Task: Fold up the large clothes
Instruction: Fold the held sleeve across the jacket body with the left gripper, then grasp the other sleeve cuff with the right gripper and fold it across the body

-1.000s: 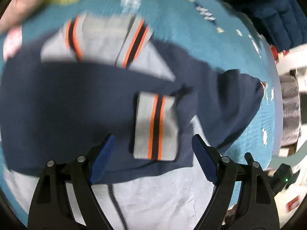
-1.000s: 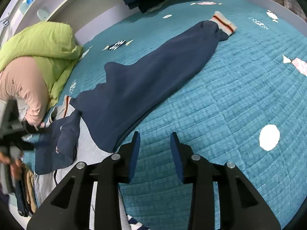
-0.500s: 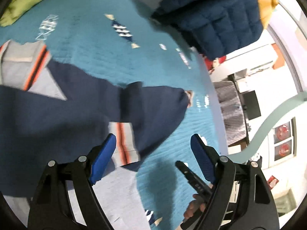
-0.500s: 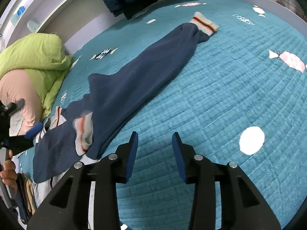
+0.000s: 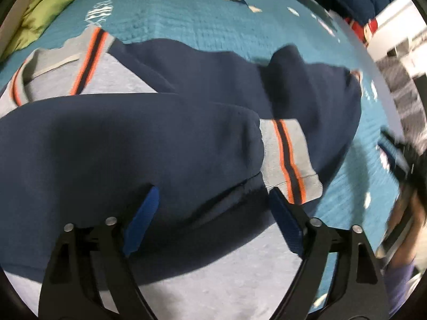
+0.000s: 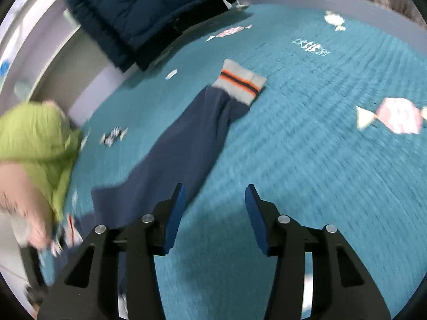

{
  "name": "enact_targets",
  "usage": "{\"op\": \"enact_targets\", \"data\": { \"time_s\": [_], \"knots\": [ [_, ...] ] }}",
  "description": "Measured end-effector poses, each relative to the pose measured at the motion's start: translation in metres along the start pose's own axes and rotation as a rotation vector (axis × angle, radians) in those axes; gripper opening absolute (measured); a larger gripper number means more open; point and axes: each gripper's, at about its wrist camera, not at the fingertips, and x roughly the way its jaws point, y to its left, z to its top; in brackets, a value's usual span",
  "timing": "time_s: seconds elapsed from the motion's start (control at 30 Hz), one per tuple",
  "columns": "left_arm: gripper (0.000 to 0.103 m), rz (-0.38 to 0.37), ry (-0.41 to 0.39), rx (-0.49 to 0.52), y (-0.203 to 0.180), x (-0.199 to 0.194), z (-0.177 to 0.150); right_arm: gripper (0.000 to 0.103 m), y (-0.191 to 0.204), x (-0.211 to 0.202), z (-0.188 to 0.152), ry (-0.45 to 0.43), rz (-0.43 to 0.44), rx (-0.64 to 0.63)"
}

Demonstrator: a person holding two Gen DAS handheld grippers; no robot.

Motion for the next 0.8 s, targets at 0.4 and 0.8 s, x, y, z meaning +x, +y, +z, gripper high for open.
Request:
{"op": "enact_targets", "data": {
  "time_s": [0.4,0.8],
  "knots": [
    [0.094,0.044,0.004,0.072,-0.009,0.013,0.005,0.033,-0.018,0.093,0.062,0.072,0.054,0.176],
    [0.094,-0.029,-0.186,-0.084,0.074,-0.089,-0.026,0.006,0.148,-0.063,0.021,-0.27,0.156,-0.337]
  ]
}}
